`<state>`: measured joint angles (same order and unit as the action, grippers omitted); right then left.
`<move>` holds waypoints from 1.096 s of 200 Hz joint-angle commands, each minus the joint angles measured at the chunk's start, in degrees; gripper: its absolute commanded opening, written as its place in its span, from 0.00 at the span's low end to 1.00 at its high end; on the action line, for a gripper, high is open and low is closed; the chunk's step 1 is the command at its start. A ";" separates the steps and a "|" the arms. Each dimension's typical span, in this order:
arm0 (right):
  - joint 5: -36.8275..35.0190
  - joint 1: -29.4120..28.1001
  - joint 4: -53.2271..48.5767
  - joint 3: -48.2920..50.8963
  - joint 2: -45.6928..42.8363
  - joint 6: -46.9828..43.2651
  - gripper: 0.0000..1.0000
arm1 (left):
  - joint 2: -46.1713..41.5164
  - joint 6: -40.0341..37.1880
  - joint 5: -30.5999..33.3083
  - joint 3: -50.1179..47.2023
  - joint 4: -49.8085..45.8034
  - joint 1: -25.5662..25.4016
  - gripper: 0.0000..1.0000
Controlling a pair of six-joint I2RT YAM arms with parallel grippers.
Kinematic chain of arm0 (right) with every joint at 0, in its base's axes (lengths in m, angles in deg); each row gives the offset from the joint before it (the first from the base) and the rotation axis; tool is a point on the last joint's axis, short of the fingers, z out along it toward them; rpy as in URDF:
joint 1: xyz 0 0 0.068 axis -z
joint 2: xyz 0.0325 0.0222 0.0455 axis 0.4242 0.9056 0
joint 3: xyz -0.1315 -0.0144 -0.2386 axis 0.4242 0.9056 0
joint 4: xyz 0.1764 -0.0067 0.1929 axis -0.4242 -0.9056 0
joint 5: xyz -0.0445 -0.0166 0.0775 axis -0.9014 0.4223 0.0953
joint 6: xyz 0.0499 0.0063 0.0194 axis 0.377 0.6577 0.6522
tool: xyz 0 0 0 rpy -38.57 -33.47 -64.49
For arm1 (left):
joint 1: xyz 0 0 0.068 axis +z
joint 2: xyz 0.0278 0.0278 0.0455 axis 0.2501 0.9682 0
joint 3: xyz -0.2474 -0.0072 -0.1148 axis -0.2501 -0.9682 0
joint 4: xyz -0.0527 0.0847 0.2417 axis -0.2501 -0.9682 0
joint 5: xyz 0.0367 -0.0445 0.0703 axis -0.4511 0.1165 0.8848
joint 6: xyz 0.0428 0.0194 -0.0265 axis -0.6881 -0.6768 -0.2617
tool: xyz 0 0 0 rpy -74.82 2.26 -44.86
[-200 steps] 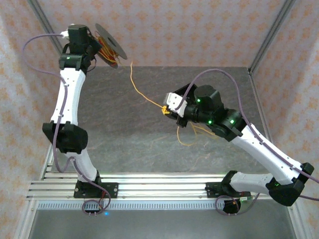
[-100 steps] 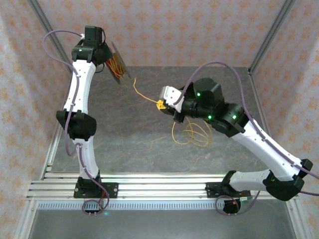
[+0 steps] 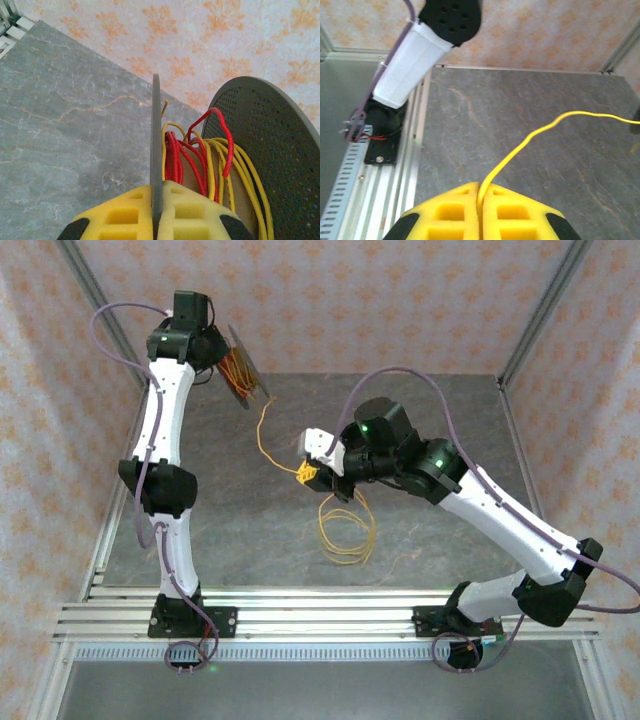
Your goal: Wrap the cables
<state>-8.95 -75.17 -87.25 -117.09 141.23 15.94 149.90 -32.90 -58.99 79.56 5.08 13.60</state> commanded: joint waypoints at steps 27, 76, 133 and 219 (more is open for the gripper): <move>5.81 -2.61 -3.65 -6.18 1.96 -1.56 0.00 | 0.71 2.42 0.67 2.76 2.79 -0.33 0.00; 9.00 -2.73 1.36 -10.03 3.85 -0.25 0.00 | 2.48 1.34 2.38 3.09 2.20 -1.40 0.00; 3.70 -4.56 2.29 -16.75 7.73 -1.92 0.00 | 4.89 -1.86 3.22 3.36 0.67 -4.29 0.00; -26.48 10.20 11.00 -27.46 10.66 3.63 0.00 | -8.27 -19.24 -1.17 -18.49 16.04 -10.76 0.00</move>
<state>-23.90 -68.26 -81.90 -140.43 150.91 16.88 150.16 -44.35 -58.70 65.39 10.22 4.22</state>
